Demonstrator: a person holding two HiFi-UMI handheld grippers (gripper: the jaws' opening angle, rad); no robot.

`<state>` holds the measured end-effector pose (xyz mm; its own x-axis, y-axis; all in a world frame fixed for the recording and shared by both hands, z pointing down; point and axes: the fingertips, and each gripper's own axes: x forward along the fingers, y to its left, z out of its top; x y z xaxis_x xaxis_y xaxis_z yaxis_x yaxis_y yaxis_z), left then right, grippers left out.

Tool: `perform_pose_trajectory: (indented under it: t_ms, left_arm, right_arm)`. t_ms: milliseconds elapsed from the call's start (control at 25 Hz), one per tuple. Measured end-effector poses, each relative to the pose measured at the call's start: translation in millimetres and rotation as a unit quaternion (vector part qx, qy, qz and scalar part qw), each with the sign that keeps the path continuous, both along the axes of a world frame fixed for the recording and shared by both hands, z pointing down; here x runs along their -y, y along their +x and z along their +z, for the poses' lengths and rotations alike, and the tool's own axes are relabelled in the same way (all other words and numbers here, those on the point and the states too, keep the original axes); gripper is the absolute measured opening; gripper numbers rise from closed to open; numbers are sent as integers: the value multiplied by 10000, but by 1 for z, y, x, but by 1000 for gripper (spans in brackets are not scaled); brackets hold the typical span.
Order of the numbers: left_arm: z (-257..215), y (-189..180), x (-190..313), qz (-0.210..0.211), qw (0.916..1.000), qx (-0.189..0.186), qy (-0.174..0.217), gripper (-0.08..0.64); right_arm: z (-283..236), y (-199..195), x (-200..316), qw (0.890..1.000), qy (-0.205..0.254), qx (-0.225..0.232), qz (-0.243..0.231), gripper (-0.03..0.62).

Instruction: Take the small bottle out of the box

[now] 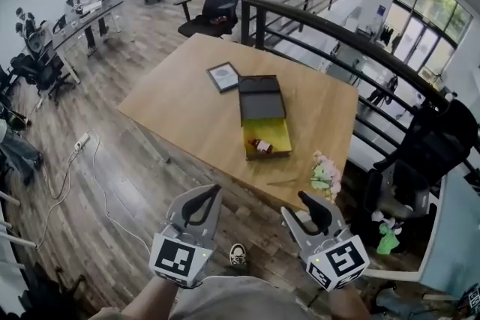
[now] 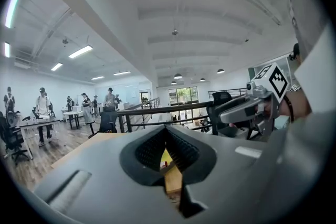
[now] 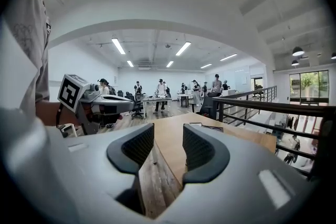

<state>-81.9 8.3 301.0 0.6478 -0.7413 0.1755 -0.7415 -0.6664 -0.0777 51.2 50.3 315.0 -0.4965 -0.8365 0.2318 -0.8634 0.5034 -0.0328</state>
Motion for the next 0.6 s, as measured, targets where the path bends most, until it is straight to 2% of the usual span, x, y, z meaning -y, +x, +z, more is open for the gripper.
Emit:
perform_pose_trajectory:
  t_ms: [400,600]
  left_arm:
    - [46,-13,86,205,9994,258,-41,2]
    - [68,-9,107,256,9988,312,-280,2]
  right_arm:
    - [60,-17,88,9961,-762,-443,-88,153]
    - [87,-13,114,9916,-1131,-618,-109,153]
